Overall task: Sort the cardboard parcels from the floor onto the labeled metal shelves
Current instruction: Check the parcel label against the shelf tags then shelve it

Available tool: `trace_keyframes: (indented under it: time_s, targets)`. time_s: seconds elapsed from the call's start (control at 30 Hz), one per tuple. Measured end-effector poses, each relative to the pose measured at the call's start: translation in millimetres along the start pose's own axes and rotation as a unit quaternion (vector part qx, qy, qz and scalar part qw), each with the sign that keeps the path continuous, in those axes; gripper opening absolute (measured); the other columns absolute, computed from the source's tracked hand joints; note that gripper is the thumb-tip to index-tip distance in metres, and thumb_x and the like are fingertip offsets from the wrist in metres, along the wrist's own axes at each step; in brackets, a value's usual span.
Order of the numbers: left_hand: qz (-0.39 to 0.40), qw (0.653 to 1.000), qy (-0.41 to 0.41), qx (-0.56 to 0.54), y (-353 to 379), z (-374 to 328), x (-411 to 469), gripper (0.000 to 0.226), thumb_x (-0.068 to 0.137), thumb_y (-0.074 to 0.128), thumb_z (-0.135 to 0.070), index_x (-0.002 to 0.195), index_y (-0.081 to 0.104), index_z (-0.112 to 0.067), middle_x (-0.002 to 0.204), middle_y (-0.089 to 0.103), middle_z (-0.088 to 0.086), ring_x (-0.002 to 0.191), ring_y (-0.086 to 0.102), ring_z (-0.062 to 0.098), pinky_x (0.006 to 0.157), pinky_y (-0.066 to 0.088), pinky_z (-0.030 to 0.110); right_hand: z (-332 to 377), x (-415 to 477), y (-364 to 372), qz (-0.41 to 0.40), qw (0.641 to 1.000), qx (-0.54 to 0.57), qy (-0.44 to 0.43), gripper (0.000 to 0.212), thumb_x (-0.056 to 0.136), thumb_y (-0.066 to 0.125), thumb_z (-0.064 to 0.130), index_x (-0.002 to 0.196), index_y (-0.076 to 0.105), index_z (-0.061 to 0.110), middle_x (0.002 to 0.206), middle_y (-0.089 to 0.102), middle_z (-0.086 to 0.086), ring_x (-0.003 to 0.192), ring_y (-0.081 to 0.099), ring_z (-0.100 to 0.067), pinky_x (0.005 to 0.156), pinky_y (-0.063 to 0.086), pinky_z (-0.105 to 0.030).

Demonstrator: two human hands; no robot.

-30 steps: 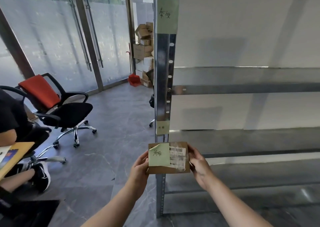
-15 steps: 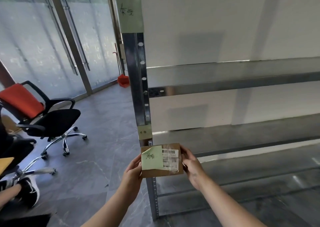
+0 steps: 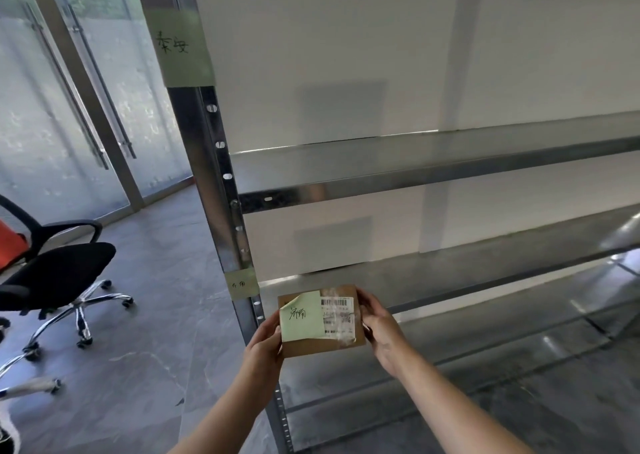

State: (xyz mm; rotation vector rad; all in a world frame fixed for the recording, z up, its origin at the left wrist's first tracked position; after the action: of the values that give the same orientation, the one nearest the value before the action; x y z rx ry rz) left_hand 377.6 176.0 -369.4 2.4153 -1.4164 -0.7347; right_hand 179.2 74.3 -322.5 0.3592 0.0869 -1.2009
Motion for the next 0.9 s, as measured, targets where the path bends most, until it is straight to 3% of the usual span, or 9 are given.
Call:
trace_keyframes:
  time_s: [0.1,0.3,0.47,0.6,0.7,0.8,0.9]
  targets:
    - [0.003,1.000,-0.012,0.003,6.8,6.8,9.9,0.046,0.099,0.042,0.006,0.139,0.056,-0.011,0.131,0.066,0.018,0.127,0.057,0.038,0.098,0.049,0.043,-0.3,10.0,-11.3,-0.011,1.000,-0.002,-0.002,0.050,0.097,0.037,-0.010,0.129,0.059,0.021,0.127,0.067,-0.010,0.119,0.062,-0.026,0.083,0.052,-0.030]
    - [0.025,0.999,-0.018,0.013,22.6,9.9,22.3,0.045,0.101,0.042,0.001,0.143,0.052,-0.012,0.135,0.064,0.018,0.128,0.057,0.038,0.115,0.037,0.054,10.0,21.8,-27.6,-0.016,1.000,-0.021,-0.012,0.040,0.102,0.040,0.000,0.126,0.059,0.026,0.126,0.067,-0.006,0.118,0.062,-0.023,0.077,0.050,-0.023]
    - [0.037,0.999,-0.022,0.018,40.7,7.9,36.9,0.042,0.104,0.042,-0.007,0.143,0.053,-0.018,0.133,0.066,0.012,0.126,0.060,0.033,0.112,0.042,0.051,13.1,38.2,-43.1,-0.048,0.999,-0.022,-0.003,0.028,0.103,0.043,0.005,0.126,0.056,0.014,0.126,0.067,-0.008,0.110,0.063,-0.024,0.069,0.047,-0.024]
    - [0.006,1.000,-0.003,0.009,46.4,1.5,44.5,0.035,0.104,0.048,-0.014,0.137,0.055,-0.020,0.129,0.069,0.010,0.118,0.065,0.028,0.091,0.055,0.040,11.6,54.9,-45.5,-0.057,0.998,-0.025,0.008,0.026,0.104,0.043,0.008,0.126,0.054,0.011,0.122,0.067,-0.010,0.104,0.064,-0.022,0.066,0.048,-0.024]
    - [-0.032,0.999,-0.010,-0.005,44.0,2.1,50.2,0.021,0.102,0.051,-0.012,0.121,0.059,-0.017,0.117,0.070,0.013,0.105,0.068,0.026,0.081,0.056,0.035,10.2,70.9,-41.1,-0.055,0.998,-0.040,0.017,0.021,0.104,0.043,0.011,0.120,0.056,0.015,0.112,0.069,-0.005,0.095,0.066,-0.018,0.061,0.049,-0.023]
    - [-0.048,0.998,-0.033,-0.018,39.2,8.4,60.3,0.017,0.103,0.048,-0.008,0.111,0.062,-0.014,0.109,0.071,0.013,0.101,0.067,0.025,0.085,0.054,0.033,2.4,90.8,-36.0,-0.056,0.997,-0.042,0.032,0.017,0.104,0.045,0.012,0.114,0.057,0.019,0.103,0.069,-0.003,0.089,0.066,-0.018,0.067,0.053,-0.030]
    - [-0.072,0.996,-0.040,-0.019,26.9,13.5,72.9,0.020,0.102,0.050,-0.010,0.119,0.061,-0.011,0.114,0.070,0.013,0.107,0.066,0.026,0.086,0.054,0.033,-11.0,110.4,-29.5,-0.056,0.996,-0.049,0.050,0.017,0.103,0.044,0.013,0.106,0.058,0.023,0.101,0.070,-0.005,0.088,0.066,-0.021,0.067,0.053,-0.034]
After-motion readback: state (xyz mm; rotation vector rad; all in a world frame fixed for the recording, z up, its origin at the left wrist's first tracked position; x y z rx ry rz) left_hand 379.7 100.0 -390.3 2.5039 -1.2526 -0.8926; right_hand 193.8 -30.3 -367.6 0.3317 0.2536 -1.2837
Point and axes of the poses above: each hand's wrist, its own x-axis towards the middle knuckle, its own y-axis out of the palm, z = x × y, the point moved 9 cm from there along x, towards the middle knuckle
